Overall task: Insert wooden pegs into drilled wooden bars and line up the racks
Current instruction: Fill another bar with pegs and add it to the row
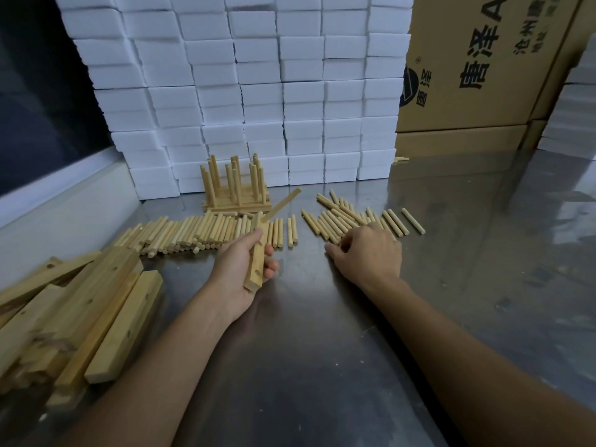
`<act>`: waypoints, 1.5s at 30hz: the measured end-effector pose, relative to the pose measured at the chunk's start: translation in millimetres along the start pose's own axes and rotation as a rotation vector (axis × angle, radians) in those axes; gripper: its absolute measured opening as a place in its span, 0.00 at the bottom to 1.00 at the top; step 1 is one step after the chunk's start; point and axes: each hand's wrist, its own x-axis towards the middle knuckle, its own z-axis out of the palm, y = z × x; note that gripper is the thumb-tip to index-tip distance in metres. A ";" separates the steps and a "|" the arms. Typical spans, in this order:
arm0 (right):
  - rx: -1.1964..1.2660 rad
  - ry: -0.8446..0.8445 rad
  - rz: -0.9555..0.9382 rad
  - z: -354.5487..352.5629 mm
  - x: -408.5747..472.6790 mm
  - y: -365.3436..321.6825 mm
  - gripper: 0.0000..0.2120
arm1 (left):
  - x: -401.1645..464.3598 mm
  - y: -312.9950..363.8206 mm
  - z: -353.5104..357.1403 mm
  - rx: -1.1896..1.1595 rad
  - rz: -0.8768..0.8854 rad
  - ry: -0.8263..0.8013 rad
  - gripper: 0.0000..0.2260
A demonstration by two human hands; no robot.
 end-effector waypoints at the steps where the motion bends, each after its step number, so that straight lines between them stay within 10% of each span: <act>1: -0.003 -0.003 0.001 0.7 1.4 -0.4 0.18 | -0.1 -0.4 0.0 -0.002 0.002 -0.004 0.06; 10: 0.183 0.146 0.025 1.9 1.2 3.2 0.07 | -0.4 -1.0 -0.7 -0.012 -0.004 -0.008 0.07; 24: 1.369 0.034 0.167 -20.6 -5.1 -13.9 0.07 | 0.9 -3.0 -1.1 -0.030 0.047 0.015 0.12; 35: 1.487 -0.215 0.377 -25.1 -3.2 -18.1 0.12 | -3.3 -1.2 0.8 -0.111 0.027 0.012 0.10; 45: 1.385 -0.233 0.202 -14.7 -10.2 -21.5 0.06 | -1.3 -3.5 2.6 -0.032 0.064 0.044 0.07</act>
